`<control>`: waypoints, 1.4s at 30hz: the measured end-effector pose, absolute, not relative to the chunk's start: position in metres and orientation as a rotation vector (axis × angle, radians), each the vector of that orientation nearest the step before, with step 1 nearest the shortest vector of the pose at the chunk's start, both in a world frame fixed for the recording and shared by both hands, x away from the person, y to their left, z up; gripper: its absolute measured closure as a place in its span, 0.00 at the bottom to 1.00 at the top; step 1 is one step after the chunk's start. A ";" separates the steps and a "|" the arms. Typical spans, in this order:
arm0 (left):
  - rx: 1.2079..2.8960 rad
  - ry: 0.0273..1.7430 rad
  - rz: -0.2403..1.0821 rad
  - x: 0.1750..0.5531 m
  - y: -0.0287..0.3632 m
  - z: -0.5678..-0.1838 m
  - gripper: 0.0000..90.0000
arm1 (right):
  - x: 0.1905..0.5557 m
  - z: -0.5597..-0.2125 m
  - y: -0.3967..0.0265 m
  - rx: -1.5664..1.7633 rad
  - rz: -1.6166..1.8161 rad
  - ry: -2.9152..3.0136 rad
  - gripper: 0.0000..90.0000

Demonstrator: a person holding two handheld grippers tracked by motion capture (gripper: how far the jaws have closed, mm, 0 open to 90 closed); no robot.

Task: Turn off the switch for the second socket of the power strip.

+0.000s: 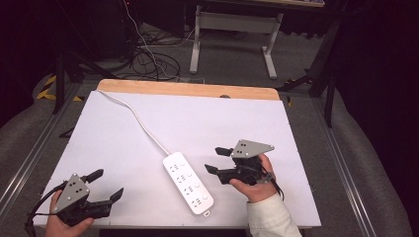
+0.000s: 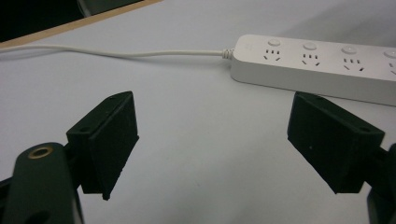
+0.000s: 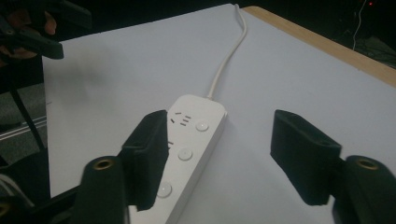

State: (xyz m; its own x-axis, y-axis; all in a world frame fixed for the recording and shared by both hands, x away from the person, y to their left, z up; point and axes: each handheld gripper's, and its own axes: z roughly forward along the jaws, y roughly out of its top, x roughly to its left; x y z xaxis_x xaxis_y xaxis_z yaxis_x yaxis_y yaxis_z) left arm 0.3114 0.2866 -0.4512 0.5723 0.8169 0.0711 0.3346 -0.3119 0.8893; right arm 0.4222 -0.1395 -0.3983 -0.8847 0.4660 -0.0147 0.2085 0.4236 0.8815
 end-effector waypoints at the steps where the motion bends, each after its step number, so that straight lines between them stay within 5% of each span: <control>1: 1.890 0.932 0.664 0.311 0.287 -0.451 0.18 | 0.422 -0.399 -0.142 0.598 1.443 2.435 0.48; 24: 1.882 0.929 0.663 0.311 0.288 -0.450 0.18 | 0.421 -0.442 -0.195 0.816 1.474 2.345 0.23; 42: 1.871 0.932 0.663 0.312 0.288 -0.453 0.17 | 0.412 -0.472 -0.215 0.803 1.369 2.365 0.13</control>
State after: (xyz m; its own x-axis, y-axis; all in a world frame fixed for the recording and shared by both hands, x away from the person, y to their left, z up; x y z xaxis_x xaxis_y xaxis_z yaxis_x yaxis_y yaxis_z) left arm 0.3119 0.2879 -0.4525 0.5692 0.8198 0.0627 0.3284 -0.2967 0.8967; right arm 0.4115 -0.2147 -0.4723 -0.8013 0.5977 0.0249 0.3193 0.3922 0.8627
